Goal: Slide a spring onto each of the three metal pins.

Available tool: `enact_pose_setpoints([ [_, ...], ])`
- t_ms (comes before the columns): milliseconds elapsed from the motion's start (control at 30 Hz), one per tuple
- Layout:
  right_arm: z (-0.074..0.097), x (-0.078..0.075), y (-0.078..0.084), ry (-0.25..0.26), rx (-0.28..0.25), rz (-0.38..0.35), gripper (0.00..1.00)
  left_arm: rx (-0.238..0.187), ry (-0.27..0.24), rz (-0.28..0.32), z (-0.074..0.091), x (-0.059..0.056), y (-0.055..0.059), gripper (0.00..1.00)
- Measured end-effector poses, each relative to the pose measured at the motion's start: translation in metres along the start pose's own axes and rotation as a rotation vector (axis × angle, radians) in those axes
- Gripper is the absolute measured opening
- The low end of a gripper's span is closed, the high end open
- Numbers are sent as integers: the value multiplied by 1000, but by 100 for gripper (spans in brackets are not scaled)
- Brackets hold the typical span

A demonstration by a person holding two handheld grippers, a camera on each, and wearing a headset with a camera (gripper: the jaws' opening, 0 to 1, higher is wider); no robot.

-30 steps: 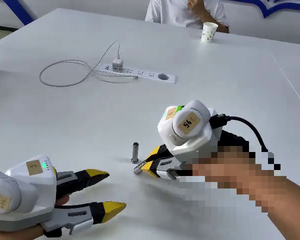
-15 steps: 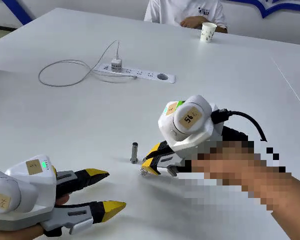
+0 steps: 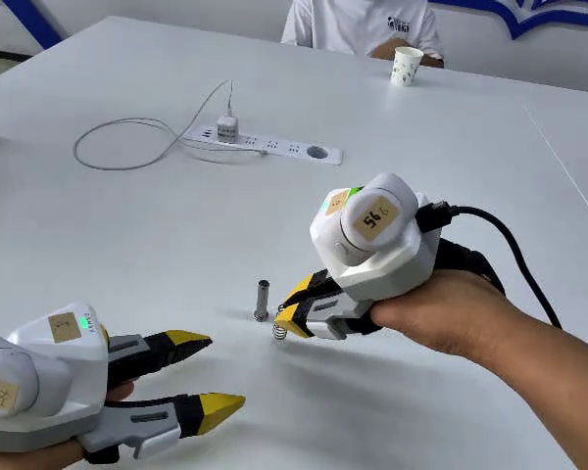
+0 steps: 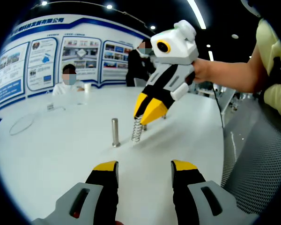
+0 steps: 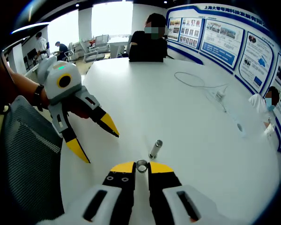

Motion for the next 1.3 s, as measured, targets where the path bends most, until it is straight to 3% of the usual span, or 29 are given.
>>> enact_pose_setpoints([
  [1300, 23, -8, -35, 24, -26, 36, 12, -18, -8, 5, 1, 2, 0, 46],
])
Point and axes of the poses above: the centre of the closed fingertips' face, and the gripper's own axes: z roughly backward along the fingers, x roughly to its left, y roughly out of its underside, the point moved 1 cm from there along z, roughly backward along the fingers, and after that the axes turned 7 degrees about -z, right-handed, at the moved point
